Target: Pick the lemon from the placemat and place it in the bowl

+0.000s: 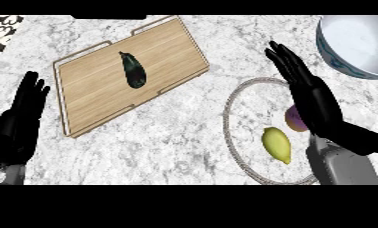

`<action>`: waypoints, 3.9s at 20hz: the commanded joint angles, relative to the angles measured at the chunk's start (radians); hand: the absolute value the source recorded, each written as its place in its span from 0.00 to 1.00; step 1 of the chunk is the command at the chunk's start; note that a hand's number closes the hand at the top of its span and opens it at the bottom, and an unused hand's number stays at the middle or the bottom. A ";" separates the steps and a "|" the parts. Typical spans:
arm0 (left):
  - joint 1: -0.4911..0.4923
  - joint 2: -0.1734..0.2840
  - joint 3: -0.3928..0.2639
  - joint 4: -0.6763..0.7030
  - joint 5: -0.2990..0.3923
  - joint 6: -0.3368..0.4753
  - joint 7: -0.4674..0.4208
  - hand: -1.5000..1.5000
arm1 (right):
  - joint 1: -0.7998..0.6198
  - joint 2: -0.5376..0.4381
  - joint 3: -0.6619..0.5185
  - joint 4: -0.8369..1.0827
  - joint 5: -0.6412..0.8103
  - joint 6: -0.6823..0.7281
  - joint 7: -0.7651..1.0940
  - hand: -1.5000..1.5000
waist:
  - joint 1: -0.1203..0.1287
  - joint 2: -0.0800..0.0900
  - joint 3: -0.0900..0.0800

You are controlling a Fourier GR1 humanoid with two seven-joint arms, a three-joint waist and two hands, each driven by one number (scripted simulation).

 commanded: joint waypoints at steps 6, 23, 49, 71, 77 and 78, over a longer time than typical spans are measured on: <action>-0.116 0.079 -0.041 -0.026 -0.136 0.012 -0.006 0.50 | -0.091 -0.145 0.144 -0.021 -0.216 0.610 -0.279 1.00 | 0.014 -0.025 0.019; -0.212 0.019 -0.139 0.006 -0.211 0.056 0.122 0.50 | -0.051 -0.545 -0.092 0.090 0.136 0.514 -0.920 0.00 | -0.009 -0.029 0.010; -0.239 -0.069 -0.105 -0.026 -0.336 0.024 0.217 0.50 | 0.062 -0.470 0.266 0.093 0.991 -0.080 -0.761 0.00 | -0.005 -0.042 0.004; -0.242 -0.163 0.052 -0.008 -0.431 -0.133 0.216 0.50 | -0.006 -0.205 0.273 0.368 1.316 -0.219 -0.819 1.00 | -0.004 -0.042 0.004; -0.221 -0.201 0.041 0.005 -0.458 -0.121 0.193 0.50 | -0.040 -0.193 0.227 0.426 1.277 -0.295 -0.903 1.00 | -0.002 -0.040 0.004; -0.247 -0.189 0.071 0.057 -0.438 -0.149 0.169 0.50 | 0.014 -0.227 0.225 0.370 1.259 -0.274 -0.916 1.00 | -0.011 -0.041 0.003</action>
